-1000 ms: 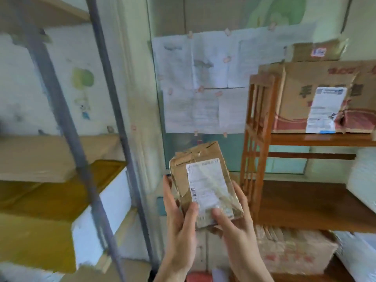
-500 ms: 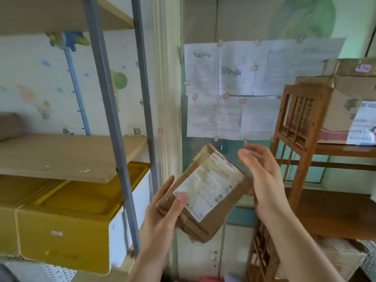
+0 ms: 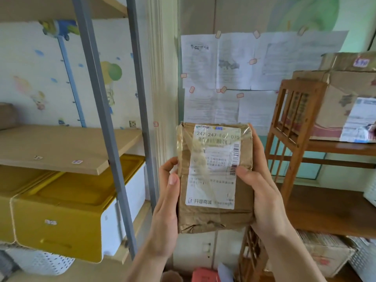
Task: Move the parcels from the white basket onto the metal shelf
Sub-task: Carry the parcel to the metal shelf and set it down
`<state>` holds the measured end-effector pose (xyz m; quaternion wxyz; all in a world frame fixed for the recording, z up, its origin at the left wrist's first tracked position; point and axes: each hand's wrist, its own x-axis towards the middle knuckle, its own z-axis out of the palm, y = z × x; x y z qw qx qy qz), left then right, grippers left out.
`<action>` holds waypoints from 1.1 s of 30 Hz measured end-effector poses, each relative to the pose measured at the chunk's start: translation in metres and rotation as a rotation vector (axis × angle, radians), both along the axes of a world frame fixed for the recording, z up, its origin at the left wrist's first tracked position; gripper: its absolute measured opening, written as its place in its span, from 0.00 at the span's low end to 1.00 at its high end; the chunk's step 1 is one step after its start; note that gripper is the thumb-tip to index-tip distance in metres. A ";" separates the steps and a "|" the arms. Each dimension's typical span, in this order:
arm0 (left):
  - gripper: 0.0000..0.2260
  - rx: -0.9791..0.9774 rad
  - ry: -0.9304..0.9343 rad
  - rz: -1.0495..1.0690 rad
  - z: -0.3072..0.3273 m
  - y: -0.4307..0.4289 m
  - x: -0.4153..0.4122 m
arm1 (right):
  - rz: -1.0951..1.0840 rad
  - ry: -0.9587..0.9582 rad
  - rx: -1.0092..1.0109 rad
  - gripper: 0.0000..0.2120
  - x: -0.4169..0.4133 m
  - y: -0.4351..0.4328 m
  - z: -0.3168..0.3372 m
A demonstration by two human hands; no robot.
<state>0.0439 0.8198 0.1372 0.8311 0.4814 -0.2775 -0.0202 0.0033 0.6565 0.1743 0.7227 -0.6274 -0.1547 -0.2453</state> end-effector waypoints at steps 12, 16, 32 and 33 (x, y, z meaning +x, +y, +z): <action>0.18 -0.033 0.094 0.032 -0.018 -0.001 0.014 | 0.130 0.005 0.036 0.35 0.024 -0.001 -0.017; 0.22 -0.001 0.130 0.056 -0.016 0.016 0.029 | 0.065 -0.016 0.066 0.32 0.037 0.010 -0.011; 0.35 -0.066 0.346 -0.170 -0.007 0.166 0.156 | -0.236 0.255 0.026 0.05 0.161 0.178 -0.026; 0.38 -0.115 0.349 -0.175 -0.009 0.175 0.164 | -0.215 0.249 0.052 0.12 0.163 0.185 -0.028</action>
